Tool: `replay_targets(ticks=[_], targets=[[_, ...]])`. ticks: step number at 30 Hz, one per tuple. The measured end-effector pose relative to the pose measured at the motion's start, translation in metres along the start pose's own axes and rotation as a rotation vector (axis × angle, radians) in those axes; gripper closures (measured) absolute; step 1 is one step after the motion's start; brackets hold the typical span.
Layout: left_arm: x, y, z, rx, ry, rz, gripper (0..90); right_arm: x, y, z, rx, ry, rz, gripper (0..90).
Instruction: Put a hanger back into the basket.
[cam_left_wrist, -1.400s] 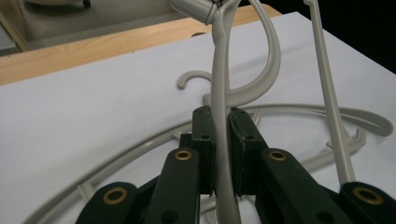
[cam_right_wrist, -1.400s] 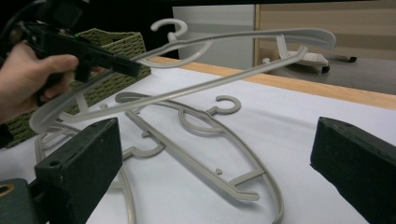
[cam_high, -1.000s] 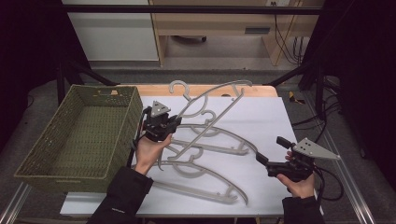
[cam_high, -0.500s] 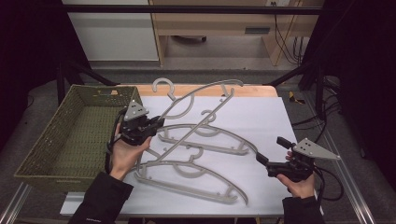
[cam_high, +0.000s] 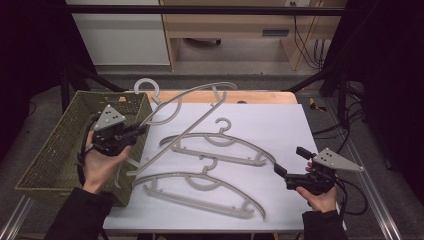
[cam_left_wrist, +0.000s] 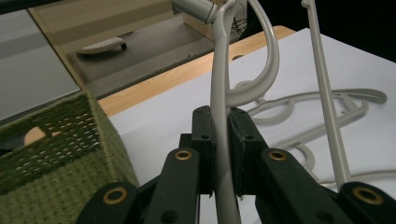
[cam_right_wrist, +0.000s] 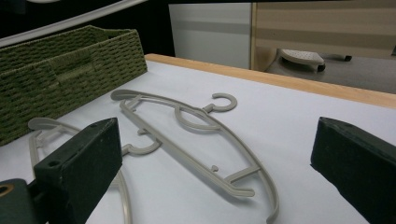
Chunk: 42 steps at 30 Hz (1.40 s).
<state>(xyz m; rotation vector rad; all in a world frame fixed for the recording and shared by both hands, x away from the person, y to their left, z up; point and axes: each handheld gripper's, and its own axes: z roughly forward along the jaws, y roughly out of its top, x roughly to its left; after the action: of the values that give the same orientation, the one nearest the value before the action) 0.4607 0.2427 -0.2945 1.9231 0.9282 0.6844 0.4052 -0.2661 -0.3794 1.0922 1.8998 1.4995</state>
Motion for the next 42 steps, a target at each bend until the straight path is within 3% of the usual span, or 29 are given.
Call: replay_targets(ticks=[14, 22, 32, 38, 42], targets=[[0.045, -0.002, -0.03, -0.022, 0.076, -0.016, 81.9, 0.0, -0.001, 0.001, 0.005, -0.003, 0.001, 1.9], [0.073, -0.011, -0.035, -0.005, 0.117, -0.034, 81.9, -0.001, -0.001, 0.001, 0.006, -0.004, 0.001, 1.9], [0.101, -0.022, -0.043, 0.017, 0.136, -0.028, 81.9, -0.001, -0.002, 0.002, 0.012, -0.004, 0.003, 1.9], [0.118, -0.034, -0.049, 0.013, 0.161, -0.053, 81.9, -0.002, -0.003, 0.002, 0.011, -0.007, 0.003, 1.9], [0.128, -0.043, -0.052, 0.033, 0.177, -0.043, 81.9, -0.002, -0.002, 0.002, 0.012, -0.008, 0.005, 1.9]])
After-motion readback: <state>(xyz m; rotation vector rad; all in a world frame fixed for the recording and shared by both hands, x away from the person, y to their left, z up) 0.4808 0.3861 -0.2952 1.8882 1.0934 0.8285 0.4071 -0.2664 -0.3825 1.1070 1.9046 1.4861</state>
